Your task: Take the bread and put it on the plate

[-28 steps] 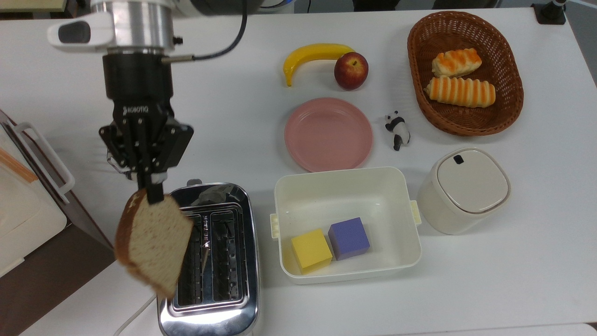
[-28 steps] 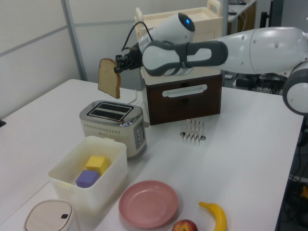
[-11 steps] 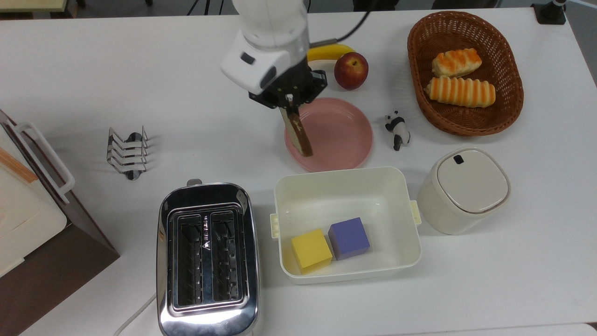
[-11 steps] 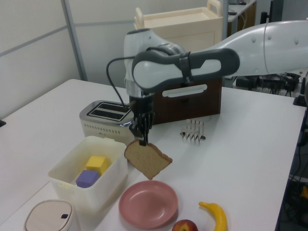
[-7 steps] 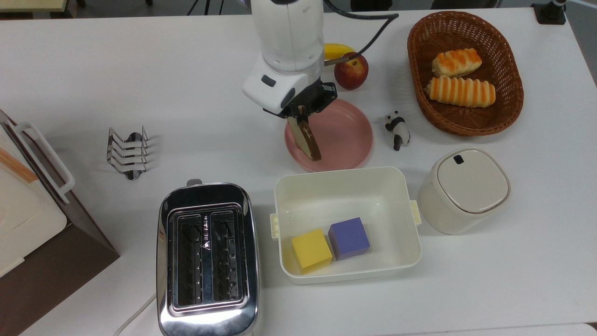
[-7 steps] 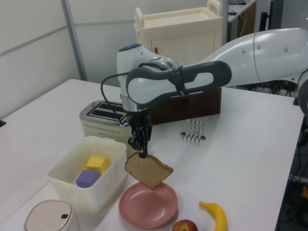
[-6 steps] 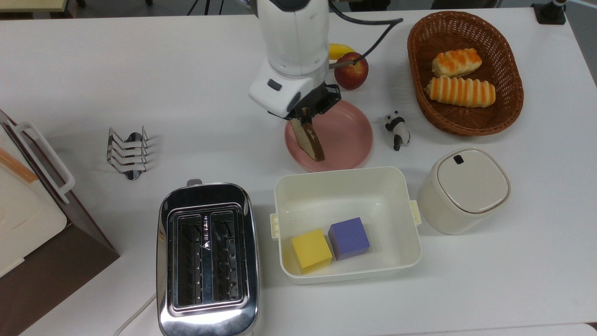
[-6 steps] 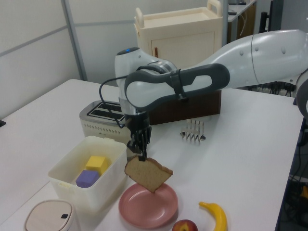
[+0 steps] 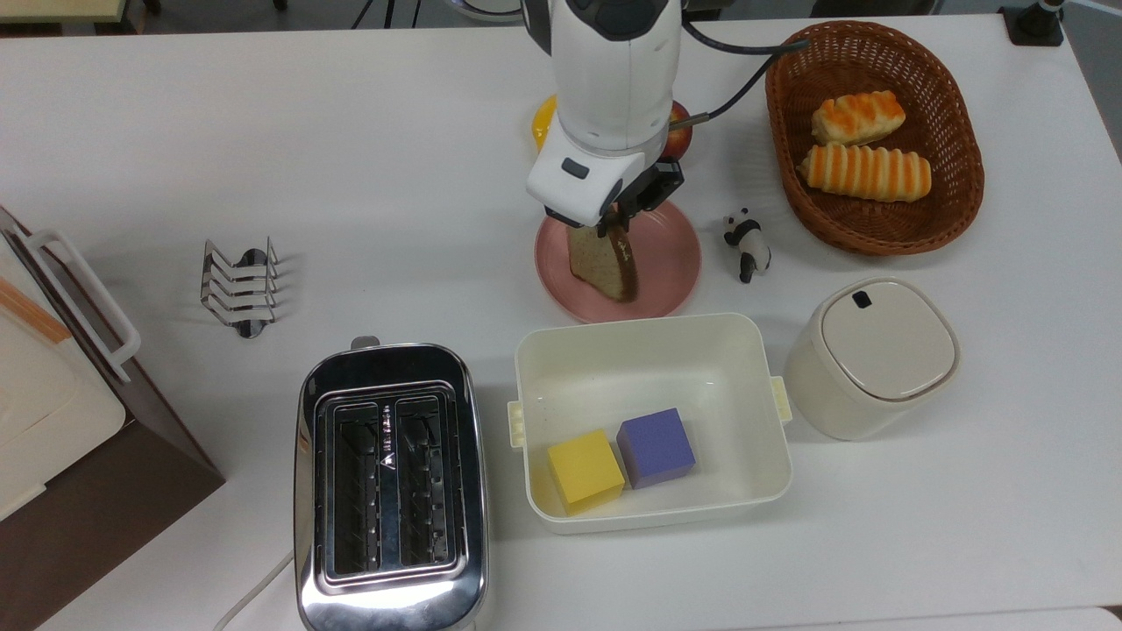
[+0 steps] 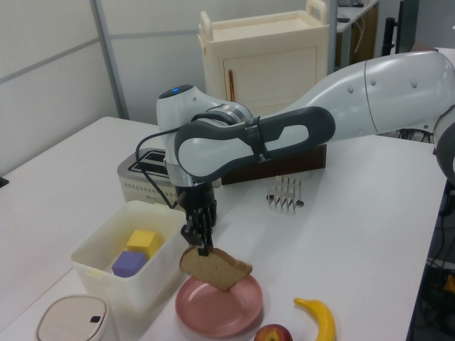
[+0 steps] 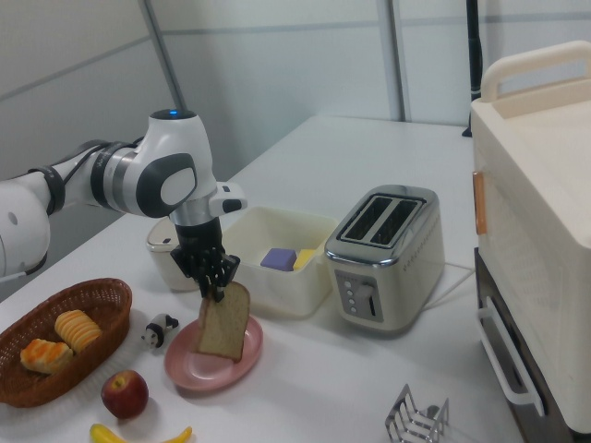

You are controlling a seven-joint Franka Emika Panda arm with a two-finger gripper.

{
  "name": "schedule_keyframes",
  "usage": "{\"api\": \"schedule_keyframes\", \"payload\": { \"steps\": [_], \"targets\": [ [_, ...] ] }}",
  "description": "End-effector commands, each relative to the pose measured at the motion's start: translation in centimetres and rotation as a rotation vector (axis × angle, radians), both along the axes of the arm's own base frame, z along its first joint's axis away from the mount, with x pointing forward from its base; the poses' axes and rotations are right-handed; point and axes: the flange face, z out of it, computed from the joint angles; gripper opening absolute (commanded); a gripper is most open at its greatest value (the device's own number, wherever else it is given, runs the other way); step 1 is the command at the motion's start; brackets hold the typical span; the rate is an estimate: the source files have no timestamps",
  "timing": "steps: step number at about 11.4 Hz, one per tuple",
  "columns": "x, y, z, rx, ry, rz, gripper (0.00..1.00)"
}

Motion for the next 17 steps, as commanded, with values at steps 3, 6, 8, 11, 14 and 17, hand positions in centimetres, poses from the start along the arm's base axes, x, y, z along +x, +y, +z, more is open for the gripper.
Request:
{"api": "schedule_keyframes", "payload": {
  "steps": [3,6,8,11,14,17],
  "targets": [
    [-1.5,0.6,0.0,-0.039,0.060,0.018,1.00],
    [-1.0,-0.8,2.0,-0.036,0.023,-0.006,1.00],
    [-0.6,-3.5,4.7,-0.029,-0.022,-0.049,1.00],
    [-1.0,-10.8,9.4,-0.030,-0.099,-0.152,1.00],
    [-0.8,-16.1,11.2,-0.124,-0.139,-0.199,1.00],
    [-1.2,-20.3,12.0,-0.130,-0.149,-0.263,1.00]
  ]
}}
